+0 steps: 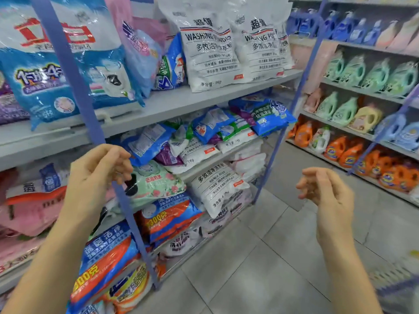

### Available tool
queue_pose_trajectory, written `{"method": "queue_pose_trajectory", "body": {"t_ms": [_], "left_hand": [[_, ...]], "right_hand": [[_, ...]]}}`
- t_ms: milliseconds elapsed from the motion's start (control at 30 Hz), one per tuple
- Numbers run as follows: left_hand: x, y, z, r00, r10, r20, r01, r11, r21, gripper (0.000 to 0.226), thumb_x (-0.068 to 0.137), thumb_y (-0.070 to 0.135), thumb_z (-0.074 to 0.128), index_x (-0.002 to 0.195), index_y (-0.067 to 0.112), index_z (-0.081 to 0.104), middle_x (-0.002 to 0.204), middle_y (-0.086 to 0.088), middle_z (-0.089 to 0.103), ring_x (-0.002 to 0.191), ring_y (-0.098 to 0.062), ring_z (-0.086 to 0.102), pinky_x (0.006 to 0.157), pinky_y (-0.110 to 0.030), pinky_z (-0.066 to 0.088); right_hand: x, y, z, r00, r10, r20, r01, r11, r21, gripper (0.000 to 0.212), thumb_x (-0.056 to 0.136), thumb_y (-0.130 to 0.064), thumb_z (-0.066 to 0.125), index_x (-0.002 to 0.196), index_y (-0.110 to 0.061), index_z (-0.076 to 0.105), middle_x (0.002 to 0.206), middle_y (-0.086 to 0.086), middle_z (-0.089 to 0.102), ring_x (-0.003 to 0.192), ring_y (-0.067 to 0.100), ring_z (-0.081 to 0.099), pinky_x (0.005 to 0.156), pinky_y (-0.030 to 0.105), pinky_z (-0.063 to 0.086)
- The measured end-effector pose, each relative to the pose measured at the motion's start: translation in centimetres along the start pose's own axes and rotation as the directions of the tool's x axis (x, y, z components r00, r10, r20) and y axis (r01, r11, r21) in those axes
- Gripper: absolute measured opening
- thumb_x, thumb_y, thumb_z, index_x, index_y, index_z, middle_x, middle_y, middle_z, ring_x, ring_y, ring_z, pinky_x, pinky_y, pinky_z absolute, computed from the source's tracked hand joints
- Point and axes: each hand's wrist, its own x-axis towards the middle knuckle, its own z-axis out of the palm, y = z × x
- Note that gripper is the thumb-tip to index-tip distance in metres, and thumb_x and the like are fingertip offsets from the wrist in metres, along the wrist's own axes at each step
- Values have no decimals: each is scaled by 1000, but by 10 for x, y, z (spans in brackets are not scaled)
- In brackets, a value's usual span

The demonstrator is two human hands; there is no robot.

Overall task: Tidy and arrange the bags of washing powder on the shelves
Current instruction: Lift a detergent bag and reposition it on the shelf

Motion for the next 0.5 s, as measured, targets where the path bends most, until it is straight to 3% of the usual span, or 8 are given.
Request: {"method": "queue_pose_trajectory", "body": {"t_ms": [100, 200, 300, 400, 500], "left_hand": [[21, -15, 21, 999, 1, -41, -2, 1000, -29, 40, 71, 70, 61, 78, 31, 70, 68, 8, 66, 62, -4, 61, 64, -27, 55], [49, -31, 38, 997, 24, -67, -25, 1000, -13, 47, 66, 75, 62, 78, 31, 70, 68, 8, 67, 62, -4, 61, 61, -15, 52], [79, -46, 52, 989, 31, -146, -31, 1000, -3, 41, 74, 70, 59, 80, 31, 71, 69, 8, 68, 63, -4, 62, 58, -12, 50], [109, -56, 63, 982, -1, -187, 7, 1000, 30, 26, 90, 47, 53, 74, 38, 72, 65, 13, 68, 59, 2, 61, 56, -8, 48], [127, -54, 65, 961, -36, -273, 44, 999, 23, 21, 79, 55, 59, 72, 40, 72, 65, 16, 67, 60, 5, 61, 56, -7, 48]], "right_hand": [[36, 22, 3, 1000, -17, 10, 17, 1000, -10, 36, 98, -20, 40, 76, -30, 67, 65, -7, 64, 58, 4, 55, 55, 15, 47], [75, 40, 13, 999, -19, 49, 20, 1000, -15, 35, 99, -25, 42, 77, -34, 69, 68, -5, 64, 60, 5, 56, 56, 16, 48], [121, 51, 29, 995, -17, 97, 15, 1000, 15, 31, 93, -33, 43, 78, -34, 69, 68, -5, 65, 60, 5, 57, 56, 15, 48], [170, 65, 53, 986, -38, 165, 31, 999, 45, 32, 97, -24, 42, 78, -27, 68, 68, -5, 64, 62, 9, 56, 56, 17, 47], [216, 72, 88, 953, -77, 292, 58, 996, 74, 26, 97, -18, 43, 83, -18, 64, 68, -4, 63, 62, 11, 54, 58, 17, 46]]}}
